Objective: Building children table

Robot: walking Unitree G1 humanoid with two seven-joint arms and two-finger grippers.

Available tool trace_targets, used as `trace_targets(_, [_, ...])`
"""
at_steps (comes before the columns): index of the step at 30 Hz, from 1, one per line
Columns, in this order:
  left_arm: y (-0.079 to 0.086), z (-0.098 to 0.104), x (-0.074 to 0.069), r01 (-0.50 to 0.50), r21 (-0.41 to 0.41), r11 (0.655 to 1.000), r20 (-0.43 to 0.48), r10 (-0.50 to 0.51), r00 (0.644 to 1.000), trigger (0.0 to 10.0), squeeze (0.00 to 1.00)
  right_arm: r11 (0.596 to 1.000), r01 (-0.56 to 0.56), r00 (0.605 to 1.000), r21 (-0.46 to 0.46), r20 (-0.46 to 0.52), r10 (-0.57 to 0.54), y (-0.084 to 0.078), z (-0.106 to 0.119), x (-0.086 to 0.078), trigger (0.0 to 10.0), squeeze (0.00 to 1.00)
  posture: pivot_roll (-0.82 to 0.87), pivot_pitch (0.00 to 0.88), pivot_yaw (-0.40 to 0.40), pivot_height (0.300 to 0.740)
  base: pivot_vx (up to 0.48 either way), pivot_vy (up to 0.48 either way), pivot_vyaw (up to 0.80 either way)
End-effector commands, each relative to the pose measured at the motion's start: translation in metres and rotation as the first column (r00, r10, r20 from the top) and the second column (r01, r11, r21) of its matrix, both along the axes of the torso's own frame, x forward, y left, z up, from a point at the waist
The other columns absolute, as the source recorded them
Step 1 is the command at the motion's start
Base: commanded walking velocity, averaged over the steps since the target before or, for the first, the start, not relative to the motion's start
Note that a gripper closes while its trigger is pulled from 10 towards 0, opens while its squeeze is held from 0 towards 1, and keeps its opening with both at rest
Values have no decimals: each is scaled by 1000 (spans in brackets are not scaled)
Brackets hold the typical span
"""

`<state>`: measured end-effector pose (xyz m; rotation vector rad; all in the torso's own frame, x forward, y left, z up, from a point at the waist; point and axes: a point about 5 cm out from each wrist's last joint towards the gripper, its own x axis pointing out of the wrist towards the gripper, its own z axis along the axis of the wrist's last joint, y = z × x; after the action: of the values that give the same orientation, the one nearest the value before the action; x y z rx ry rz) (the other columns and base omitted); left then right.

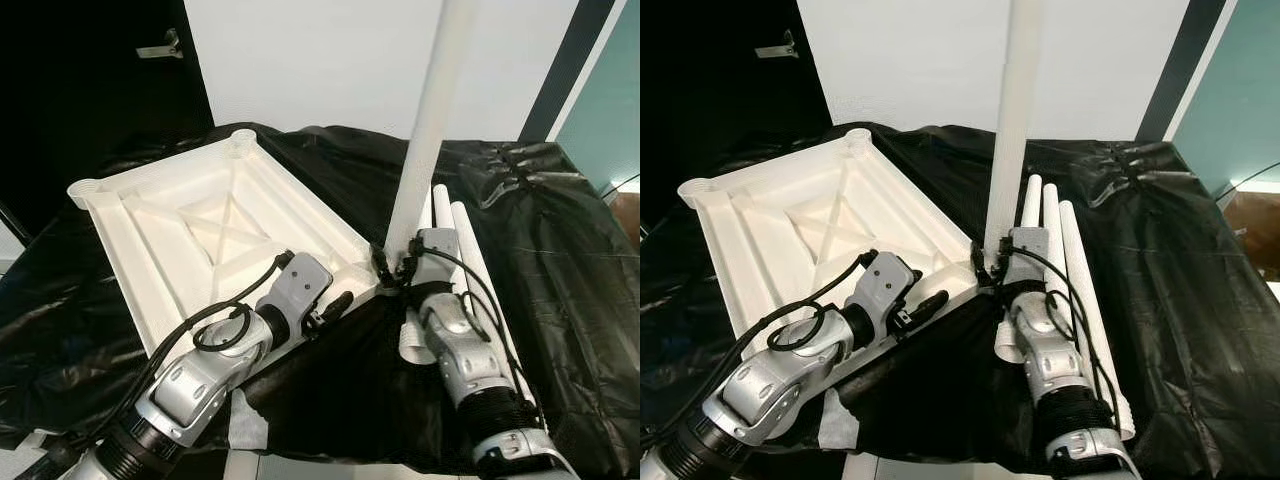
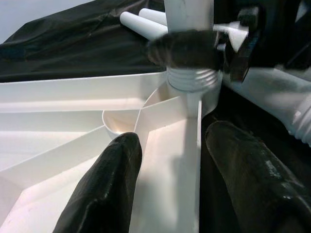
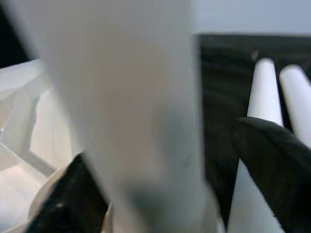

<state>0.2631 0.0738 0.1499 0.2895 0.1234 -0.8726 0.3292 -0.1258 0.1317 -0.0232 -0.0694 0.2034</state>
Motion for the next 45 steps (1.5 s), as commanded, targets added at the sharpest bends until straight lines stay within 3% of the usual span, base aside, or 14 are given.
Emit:
trace_targets(1, [-2, -3, -7, 161, 10, 987, -50, -160, 986, 10000, 0, 999, -40, 999, -2, 11, 40, -6, 1, -3, 10000, 1000, -6, 0, -9, 740, 0, 0, 0])
trace_targets(7, [-2, -3, -9, 159, 8, 987, -56, -158, 986, 10000, 0, 973, -227, 973, -44, 29, 228, -24, 7, -6, 10000, 1000, -9, 0, -2, 740, 0, 0, 0])
trace_targets(8, [-2, -3, -9, 160, 8, 987, -57, -159, 986, 10000, 0, 964, -258, 965, -60, 24, 260, -28, 8, -5, 10000, 0, -10, 0, 1, 740, 0, 0, 0])
trace_targets(12, [-2, -3, -9, 162, 10, 987, -56, -161, 985, 10000, 0, 943, -323, 946, -80, 9, 324, -32, 10, -3, 10000, 0, -10, 0, 0, 740, 0, 0, 0])
trace_targets(17, [-3, -2, -8, 166, 9, 986, -54, -165, 985, 10000, 0, 865, -485, 874, -128, -48, 483, -26, 11, 5, 10000, 0, -7, 0, 5, 740, 0, 0, 0])
trace_targets(23, [-3, -1, -7, 167, 8, 986, -49, -166, 985, 10000, 0, 810, -570, 821, -137, -103, 561, -19, 7, 10, 10000, 0, -3, 0, 4, 740, 0, 0, 0])
trace_targets(24, [-3, 0, -7, 166, 8, 986, -47, -165, 985, 10000, 0, 801, -578, 816, -157, -109, 568, -18, 7, 11, 8588, 0, 2, 0, -1, 740, 0, 0, 0])
trace_targets(25, [-3, 0, -7, 166, 8, 986, -47, -165, 985, 10000, 0, 801, -578, 816, -157, -109, 568, -18, 7, 11, 8588, 0, 2, 0, -1, 740, 0, 0, 0])
trace_targets(26, [-3, 0, -7, 165, 7, 986, -47, -164, 985, 10000, 0, 794, -583, 813, -171, -117, 571, -18, 7, 14, 1569, 0, 4, 0, -3, 740, 0, 0, 0])
trace_targets(27, [-3, 0, -7, 164, 7, 986, -46, -164, 985, 10000, 0, 792, -582, 813, -183, -129, 568, -18, 7, 16, 0, 0, 4, 0, -3, 740, 0, 0, 0])
trace_targets(34, [-4, -2, -9, 163, 4, 987, -50, -163, 985, 10000, 0, 811, -557, 830, -180, -156, 536, -26, 3, 20, 0, 0, 1, 0, -8, 740, 0, 0, 0])
trace_targets(39, [-5, -2, -8, 166, 3, 986, -49, -166, 985, 10000, 0, 890, -432, 897, -144, -171, 407, -36, -6, 22, 0, 0, -4, 0, -8, 740, 0, 0, 0])
trace_targets(42, [-5, -2, -8, 166, 3, 986, -50, -166, 985, 10000, 0, 902, -409, 907, -138, -167, 385, -36, -7, 22, 0, 0, -4, 0, -8, 740, 0, 0, 0])
trace_targets(45, [-6, -2, -8, 167, 5, 986, -50, -166, 985, 10000, 0, 952, -285, 948, -116, -180, 262, -36, -15, 22, 39, 0, -8, 0, -9, 740, 0, 0, 0])
